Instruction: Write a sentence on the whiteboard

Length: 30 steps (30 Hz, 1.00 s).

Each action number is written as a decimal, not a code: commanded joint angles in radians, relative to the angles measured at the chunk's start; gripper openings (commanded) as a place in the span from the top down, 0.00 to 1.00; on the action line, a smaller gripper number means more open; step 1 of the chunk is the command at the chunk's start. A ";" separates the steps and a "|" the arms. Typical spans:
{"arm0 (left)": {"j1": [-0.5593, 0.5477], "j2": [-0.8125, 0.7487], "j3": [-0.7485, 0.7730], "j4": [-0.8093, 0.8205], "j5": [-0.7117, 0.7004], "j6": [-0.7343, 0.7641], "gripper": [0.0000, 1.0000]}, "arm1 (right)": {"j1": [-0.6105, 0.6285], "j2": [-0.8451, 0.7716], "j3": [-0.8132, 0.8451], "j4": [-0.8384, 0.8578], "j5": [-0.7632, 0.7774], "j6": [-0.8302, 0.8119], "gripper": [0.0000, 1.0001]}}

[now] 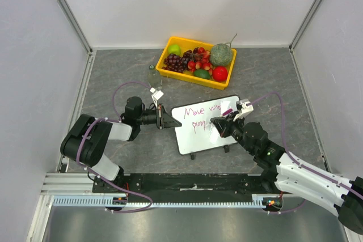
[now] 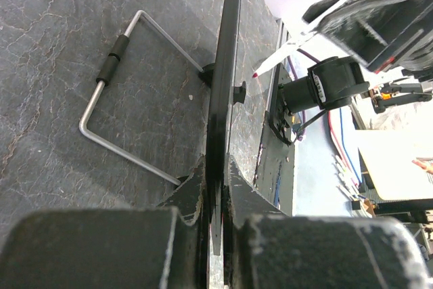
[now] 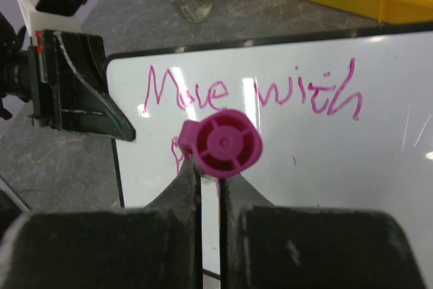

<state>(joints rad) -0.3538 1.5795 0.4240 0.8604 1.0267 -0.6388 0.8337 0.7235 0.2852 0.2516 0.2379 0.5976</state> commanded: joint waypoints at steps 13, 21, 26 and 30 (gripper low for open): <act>-0.019 0.016 -0.004 -0.073 -0.019 0.091 0.98 | -0.021 0.113 0.115 0.078 0.081 -0.048 1.00; -0.019 0.019 -0.002 -0.073 -0.019 0.091 0.98 | -0.030 0.139 0.100 0.084 0.083 -0.044 1.00; -0.017 0.016 -0.004 -0.073 -0.019 0.091 0.98 | -0.033 0.143 0.091 0.087 0.084 -0.044 1.00; -0.017 0.016 -0.004 -0.072 -0.019 0.091 0.98 | -0.035 0.133 0.085 0.074 0.097 -0.042 1.00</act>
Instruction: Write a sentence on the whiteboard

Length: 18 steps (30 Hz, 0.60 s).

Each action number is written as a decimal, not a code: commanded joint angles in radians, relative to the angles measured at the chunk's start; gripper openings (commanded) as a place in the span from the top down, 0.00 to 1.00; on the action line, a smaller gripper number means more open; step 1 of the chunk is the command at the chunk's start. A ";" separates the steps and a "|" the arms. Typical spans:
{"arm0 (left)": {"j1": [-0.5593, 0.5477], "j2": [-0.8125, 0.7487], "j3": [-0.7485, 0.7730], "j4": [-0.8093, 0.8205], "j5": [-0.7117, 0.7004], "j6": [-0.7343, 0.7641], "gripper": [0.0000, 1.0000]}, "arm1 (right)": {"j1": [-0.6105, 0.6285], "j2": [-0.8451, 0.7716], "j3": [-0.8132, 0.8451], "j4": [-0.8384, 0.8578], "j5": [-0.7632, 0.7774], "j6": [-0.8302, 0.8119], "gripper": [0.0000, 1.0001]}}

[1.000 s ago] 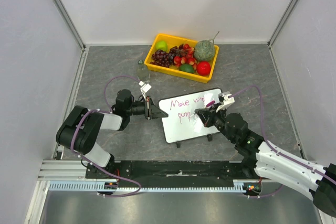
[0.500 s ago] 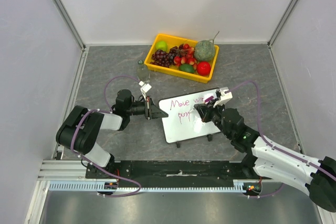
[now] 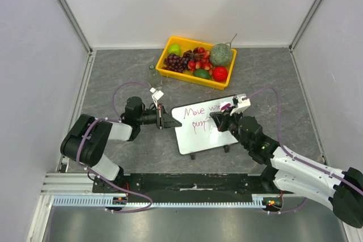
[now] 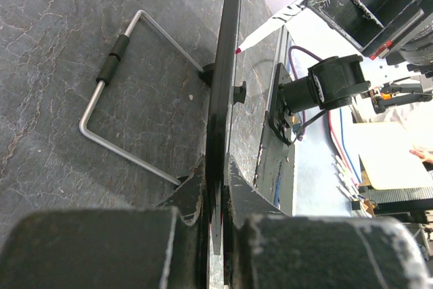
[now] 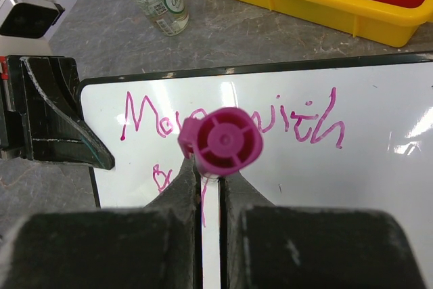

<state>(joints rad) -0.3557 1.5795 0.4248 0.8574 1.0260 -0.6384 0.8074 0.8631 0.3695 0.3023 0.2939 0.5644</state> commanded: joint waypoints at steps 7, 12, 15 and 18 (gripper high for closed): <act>-0.016 0.017 -0.003 -0.072 -0.017 0.091 0.98 | -0.013 -0.039 -0.006 -0.012 0.056 -0.012 1.00; -0.019 0.020 -0.003 -0.072 -0.018 0.091 0.98 | -0.014 -0.052 -0.018 -0.026 0.045 -0.015 1.00; -0.019 0.019 -0.003 -0.072 -0.018 0.091 0.98 | -0.014 -0.062 -0.026 -0.035 0.033 -0.012 1.00; -0.017 0.017 -0.001 -0.074 -0.018 0.092 0.98 | -0.014 -0.076 -0.037 -0.040 0.021 -0.012 1.00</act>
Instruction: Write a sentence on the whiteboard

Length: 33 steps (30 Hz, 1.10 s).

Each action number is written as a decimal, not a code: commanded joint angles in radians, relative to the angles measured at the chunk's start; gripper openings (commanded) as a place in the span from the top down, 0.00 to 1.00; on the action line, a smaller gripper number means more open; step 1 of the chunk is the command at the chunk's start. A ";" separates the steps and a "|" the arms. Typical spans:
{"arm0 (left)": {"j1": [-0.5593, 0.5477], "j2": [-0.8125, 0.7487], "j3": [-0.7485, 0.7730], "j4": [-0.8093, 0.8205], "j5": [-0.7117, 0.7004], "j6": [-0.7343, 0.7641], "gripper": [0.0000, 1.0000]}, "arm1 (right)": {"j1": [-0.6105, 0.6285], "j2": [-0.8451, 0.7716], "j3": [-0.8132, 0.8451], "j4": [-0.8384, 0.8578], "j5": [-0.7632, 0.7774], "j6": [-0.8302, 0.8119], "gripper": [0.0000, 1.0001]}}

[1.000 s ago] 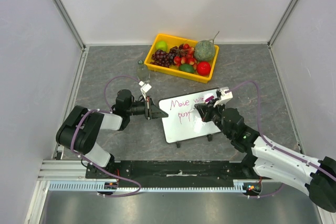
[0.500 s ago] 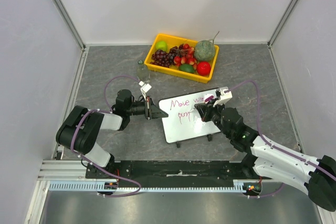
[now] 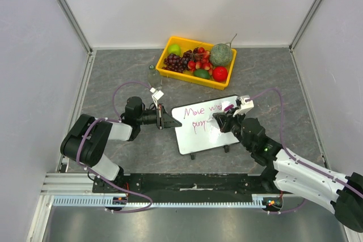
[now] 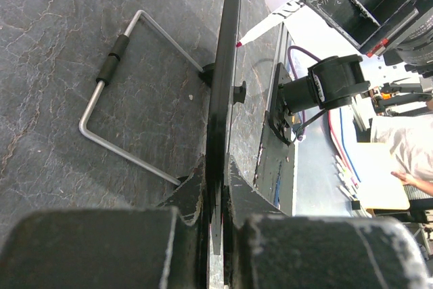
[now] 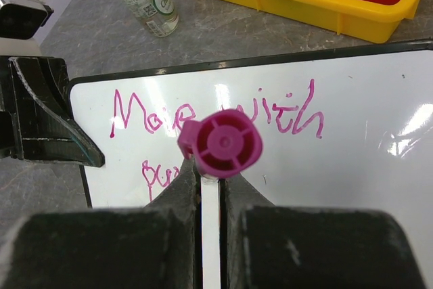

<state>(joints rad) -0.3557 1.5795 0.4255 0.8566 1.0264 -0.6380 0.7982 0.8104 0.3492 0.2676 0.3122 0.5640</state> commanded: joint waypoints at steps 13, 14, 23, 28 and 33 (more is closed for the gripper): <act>-0.019 0.019 -0.001 -0.079 -0.020 0.093 0.98 | -0.005 0.021 -0.026 0.061 -0.054 0.030 1.00; -0.017 0.020 -0.001 -0.079 -0.020 0.092 0.98 | -0.005 0.027 -0.023 0.065 -0.055 0.037 1.00; -0.020 0.019 -0.001 -0.079 -0.020 0.093 0.98 | -0.020 -0.045 -0.007 0.071 -0.078 0.083 1.00; -0.020 0.020 -0.001 -0.080 -0.022 0.093 0.98 | -0.047 -0.076 0.007 0.028 -0.070 0.068 1.00; -0.020 0.019 -0.001 -0.079 -0.022 0.097 0.98 | -0.066 -0.060 0.010 0.012 -0.056 0.053 1.00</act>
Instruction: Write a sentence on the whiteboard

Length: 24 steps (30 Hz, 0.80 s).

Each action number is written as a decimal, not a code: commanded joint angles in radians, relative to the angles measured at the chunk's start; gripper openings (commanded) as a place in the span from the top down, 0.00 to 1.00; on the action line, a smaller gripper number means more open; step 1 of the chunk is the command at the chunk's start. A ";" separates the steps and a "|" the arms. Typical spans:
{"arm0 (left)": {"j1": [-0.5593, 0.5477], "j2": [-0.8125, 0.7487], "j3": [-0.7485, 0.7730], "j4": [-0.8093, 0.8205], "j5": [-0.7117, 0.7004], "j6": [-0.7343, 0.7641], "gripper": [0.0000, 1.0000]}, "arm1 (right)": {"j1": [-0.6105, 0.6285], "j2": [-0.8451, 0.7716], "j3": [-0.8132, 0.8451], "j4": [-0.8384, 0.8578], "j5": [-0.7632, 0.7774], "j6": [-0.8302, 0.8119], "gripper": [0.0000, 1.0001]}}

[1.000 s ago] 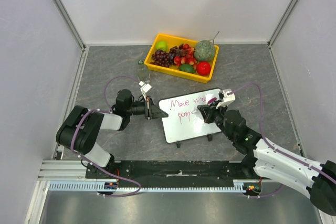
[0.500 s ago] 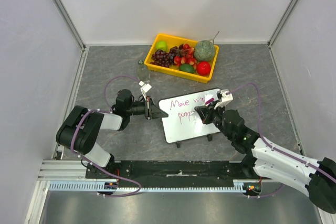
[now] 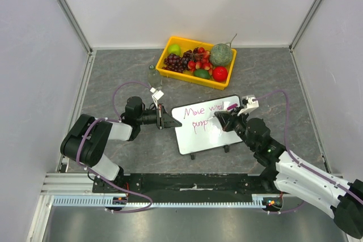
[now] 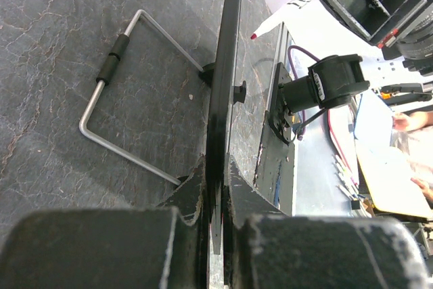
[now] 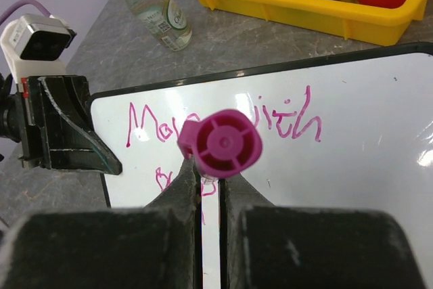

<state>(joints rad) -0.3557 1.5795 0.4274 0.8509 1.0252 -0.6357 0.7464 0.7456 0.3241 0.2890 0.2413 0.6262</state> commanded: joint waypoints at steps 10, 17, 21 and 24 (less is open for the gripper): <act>-0.020 0.022 -0.003 -0.073 -0.020 0.094 0.98 | -0.039 0.032 0.027 0.009 0.026 0.001 1.00; -0.023 0.022 -0.003 -0.075 -0.020 0.094 0.98 | -0.044 0.060 0.017 0.019 0.006 -0.005 1.00; -0.023 0.022 -0.003 -0.075 -0.022 0.094 0.98 | -0.044 0.055 0.009 0.010 -0.008 -0.003 1.00; -0.023 0.022 -0.001 -0.073 -0.019 0.094 0.98 | -0.044 0.049 0.001 0.001 -0.017 -0.005 1.00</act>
<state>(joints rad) -0.3557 1.5795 0.4274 0.8467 1.0252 -0.6353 0.7094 0.7959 0.3241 0.2932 0.2295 0.6281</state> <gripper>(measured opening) 0.074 0.070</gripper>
